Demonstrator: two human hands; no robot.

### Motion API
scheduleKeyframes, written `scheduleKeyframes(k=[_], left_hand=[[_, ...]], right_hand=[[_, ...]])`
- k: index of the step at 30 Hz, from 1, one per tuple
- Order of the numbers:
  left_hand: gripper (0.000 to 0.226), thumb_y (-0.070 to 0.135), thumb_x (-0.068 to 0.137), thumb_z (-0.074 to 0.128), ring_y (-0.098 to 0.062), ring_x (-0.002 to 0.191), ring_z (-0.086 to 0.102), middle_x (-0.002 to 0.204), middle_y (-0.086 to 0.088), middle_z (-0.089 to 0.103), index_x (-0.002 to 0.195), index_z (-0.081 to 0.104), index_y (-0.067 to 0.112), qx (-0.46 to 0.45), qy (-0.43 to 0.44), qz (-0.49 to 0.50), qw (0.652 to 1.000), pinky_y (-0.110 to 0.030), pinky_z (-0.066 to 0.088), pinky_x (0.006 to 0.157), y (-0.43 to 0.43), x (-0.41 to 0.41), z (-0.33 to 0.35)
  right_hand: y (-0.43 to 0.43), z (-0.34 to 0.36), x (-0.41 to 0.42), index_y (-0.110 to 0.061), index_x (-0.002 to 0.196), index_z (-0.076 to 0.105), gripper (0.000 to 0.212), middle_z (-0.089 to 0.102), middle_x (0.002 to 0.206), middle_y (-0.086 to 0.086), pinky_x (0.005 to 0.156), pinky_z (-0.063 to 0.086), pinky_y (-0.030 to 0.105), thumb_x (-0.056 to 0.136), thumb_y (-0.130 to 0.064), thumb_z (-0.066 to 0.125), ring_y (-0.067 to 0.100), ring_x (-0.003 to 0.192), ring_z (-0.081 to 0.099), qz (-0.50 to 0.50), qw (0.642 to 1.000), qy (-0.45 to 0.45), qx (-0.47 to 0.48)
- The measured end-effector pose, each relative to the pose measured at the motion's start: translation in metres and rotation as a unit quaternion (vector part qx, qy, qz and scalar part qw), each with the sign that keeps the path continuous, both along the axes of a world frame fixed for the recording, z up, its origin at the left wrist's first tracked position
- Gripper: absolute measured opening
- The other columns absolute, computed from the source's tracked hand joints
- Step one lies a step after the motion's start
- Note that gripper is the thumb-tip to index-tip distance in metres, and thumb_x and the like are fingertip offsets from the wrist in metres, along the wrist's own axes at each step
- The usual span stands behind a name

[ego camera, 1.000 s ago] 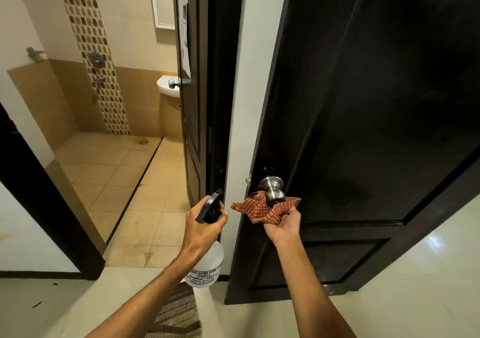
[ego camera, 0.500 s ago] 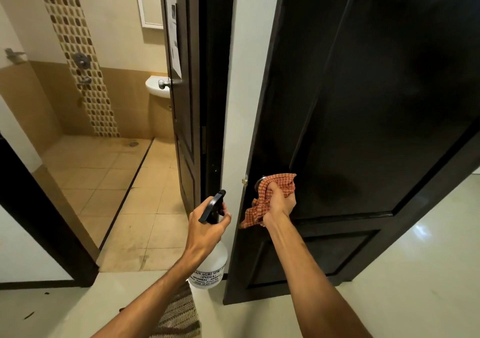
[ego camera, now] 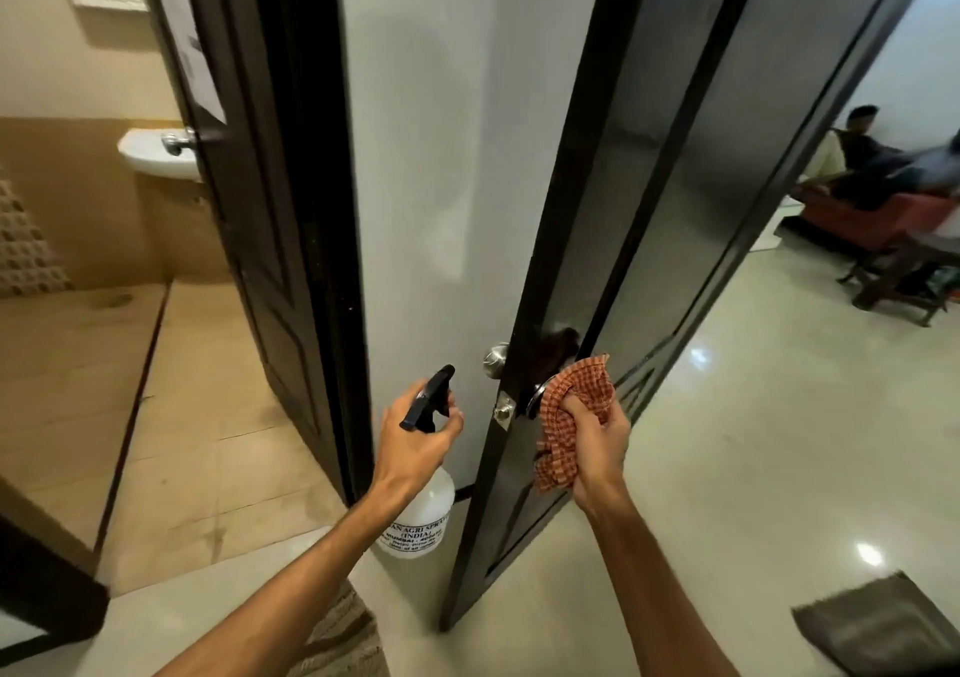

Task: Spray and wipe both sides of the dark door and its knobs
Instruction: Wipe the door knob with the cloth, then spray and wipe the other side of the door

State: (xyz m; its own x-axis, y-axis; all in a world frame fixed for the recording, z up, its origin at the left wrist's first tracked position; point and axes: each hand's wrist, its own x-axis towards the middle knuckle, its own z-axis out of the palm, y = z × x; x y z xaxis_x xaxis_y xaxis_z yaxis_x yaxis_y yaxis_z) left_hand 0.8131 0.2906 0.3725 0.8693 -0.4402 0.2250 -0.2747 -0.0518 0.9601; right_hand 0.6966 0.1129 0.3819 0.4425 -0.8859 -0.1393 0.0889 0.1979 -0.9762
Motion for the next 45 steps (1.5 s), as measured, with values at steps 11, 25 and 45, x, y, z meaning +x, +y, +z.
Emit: scheduleKeyframes(k=[11, 25, 45], left_hand=[[0.020, 0.008, 0.091, 0.076, -0.014, 0.054, 0.060, 0.089, 0.000, 0.070, 0.097, 0.068, 0.025, 0.005, -0.006, -0.126, 0.992, -0.024, 0.049, 0.047, -0.038, -0.081, -0.012], [0.022, 0.008, 0.090, 0.077, -0.010, 0.055, 0.060, 0.080, 0.002, 0.070, 0.089, 0.067, 0.027, -0.001, 0.018, -0.261, 0.965, -0.027, 0.049, 0.057, -0.097, -0.195, -0.005], [0.022, -0.004, 0.089, 0.074, -0.001, 0.049, 0.057, 0.067, 0.004, 0.064, 0.084, 0.066, 0.016, -0.042, -0.012, -0.459, 0.888, -0.016, 0.049, 0.051, -0.261, -0.240, 0.027]], right_hand=[[-0.025, -0.004, -0.141, -0.012, 0.119, 0.065, 0.021, 0.071, 0.097, 0.025, 0.061, 0.061, 0.056, 0.098, -0.012, 0.064, 0.045, 0.071, 0.070, -0.108, 0.989, 0.057, -0.088], [-0.037, 0.036, -0.302, -0.004, 0.120, 0.070, 0.028, 0.076, 0.098, 0.013, 0.066, 0.063, 0.044, 0.098, -0.021, 0.068, 0.032, 0.075, 0.074, -0.399, 0.909, -0.033, -0.119], [-0.154, 0.084, -0.400, -0.009, 0.128, 0.070, 0.032, 0.071, 0.123, 0.006, 0.106, 0.051, 0.040, 0.098, -0.018, 0.067, 0.024, 0.111, 0.067, -0.611, 0.757, 0.174, -0.155]])
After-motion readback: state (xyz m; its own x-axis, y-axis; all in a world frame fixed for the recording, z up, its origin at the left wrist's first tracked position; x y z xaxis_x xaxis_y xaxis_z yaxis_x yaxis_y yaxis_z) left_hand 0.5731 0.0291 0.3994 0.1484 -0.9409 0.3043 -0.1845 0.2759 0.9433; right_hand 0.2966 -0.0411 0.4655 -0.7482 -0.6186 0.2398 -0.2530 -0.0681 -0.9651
